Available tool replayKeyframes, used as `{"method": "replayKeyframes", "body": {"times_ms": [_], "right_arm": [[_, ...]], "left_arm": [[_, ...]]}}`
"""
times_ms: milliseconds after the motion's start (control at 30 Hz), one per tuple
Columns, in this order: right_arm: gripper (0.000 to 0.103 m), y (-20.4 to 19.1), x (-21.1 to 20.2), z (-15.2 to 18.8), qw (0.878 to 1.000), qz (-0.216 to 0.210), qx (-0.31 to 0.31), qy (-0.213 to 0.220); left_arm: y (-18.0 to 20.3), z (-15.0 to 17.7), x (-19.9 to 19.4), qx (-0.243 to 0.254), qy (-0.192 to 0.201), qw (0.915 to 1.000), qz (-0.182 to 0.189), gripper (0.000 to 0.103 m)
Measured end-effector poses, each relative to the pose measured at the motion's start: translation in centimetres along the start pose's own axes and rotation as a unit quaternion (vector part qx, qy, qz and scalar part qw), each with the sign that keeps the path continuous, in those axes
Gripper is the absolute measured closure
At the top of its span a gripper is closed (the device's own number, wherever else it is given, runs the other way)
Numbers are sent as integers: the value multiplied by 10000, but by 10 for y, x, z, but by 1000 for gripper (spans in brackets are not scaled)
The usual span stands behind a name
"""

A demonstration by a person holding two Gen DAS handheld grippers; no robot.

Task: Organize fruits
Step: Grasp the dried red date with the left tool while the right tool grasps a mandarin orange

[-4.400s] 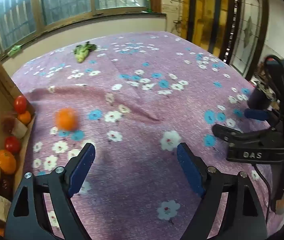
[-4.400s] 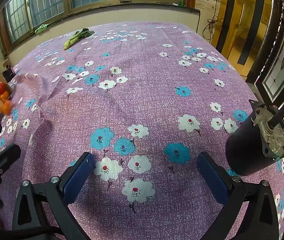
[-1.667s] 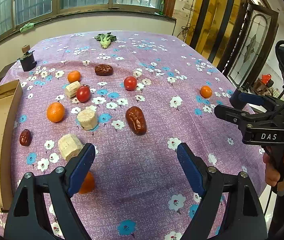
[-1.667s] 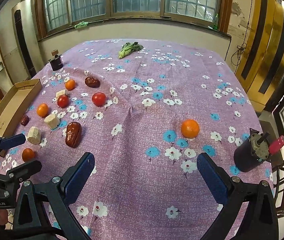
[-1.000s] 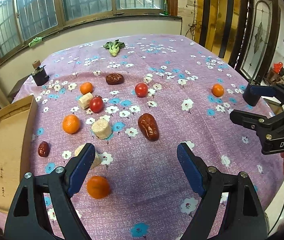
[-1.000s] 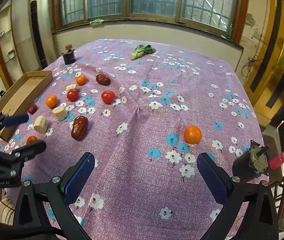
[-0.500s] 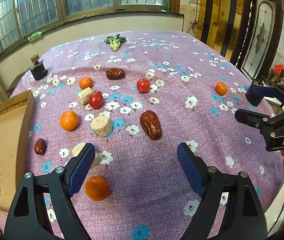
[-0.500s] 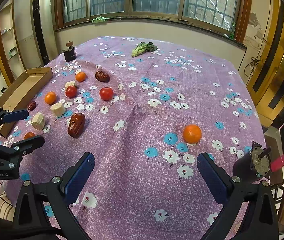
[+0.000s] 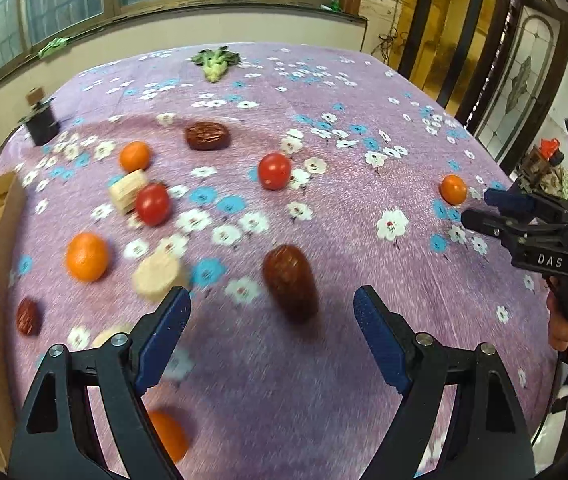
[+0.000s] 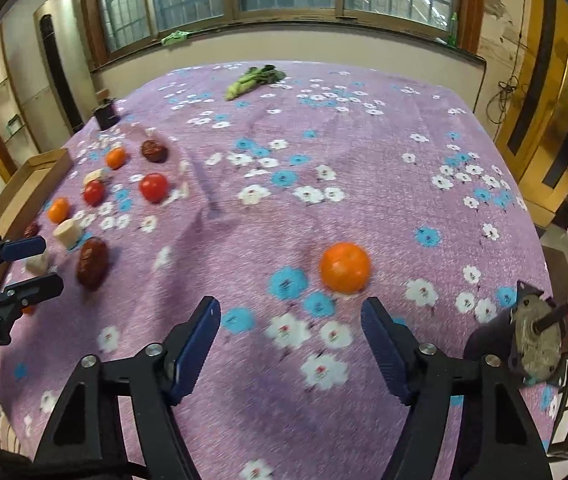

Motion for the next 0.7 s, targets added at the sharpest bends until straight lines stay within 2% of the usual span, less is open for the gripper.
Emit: {"method": "replayKeyframes", "body": {"times_ms": [67, 167, 233, 267, 333, 367, 400, 567, 700], "right_arm": [[35, 4, 7, -3, 10000, -8, 50, -26], [39, 9, 18, -6, 9999, 15, 62, -85], [43, 13, 28, -8, 9999, 79, 89, -121], [44, 16, 31, -9, 9998, 148, 105, -108], [56, 23, 36, -9, 9994, 287, 172, -125], [68, 26, 38, -8, 9992, 246, 256, -164], [69, 27, 39, -8, 9992, 166, 341, -158], [70, 26, 33, -6, 9987, 13, 502, -113], [70, 3, 10, -4, 9987, -234, 456, 20]], "left_arm": [[4, -2, 10, 35, -77, 10000, 15, 20], [9, -3, 23, 77, -182, 9997, 111, 34], [9, -2, 32, 53, -285, 9994, 186, 51], [9, -4, 33, 99, -208, 9996, 132, 54], [8, -4, 33, 160, -204, 9996, 96, 74], [9, -4, 33, 157, -215, 9995, 161, 74], [8, -3, 33, 134, -209, 9995, 207, 74], [6, 3, 25, 46, -181, 9993, 320, 73], [1, 8, 8, -1, -97, 9993, 369, 73]]}}
Point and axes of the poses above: each gripper's, at about its wrist camera, not at the fingertips, and x roughly the way its jaws point, y to its right, z to its underside, the point moved 10 cm from there along x, roughly the way its jaws point, and after that the axes turned 4 degrees about z, right-handed, at the moved point
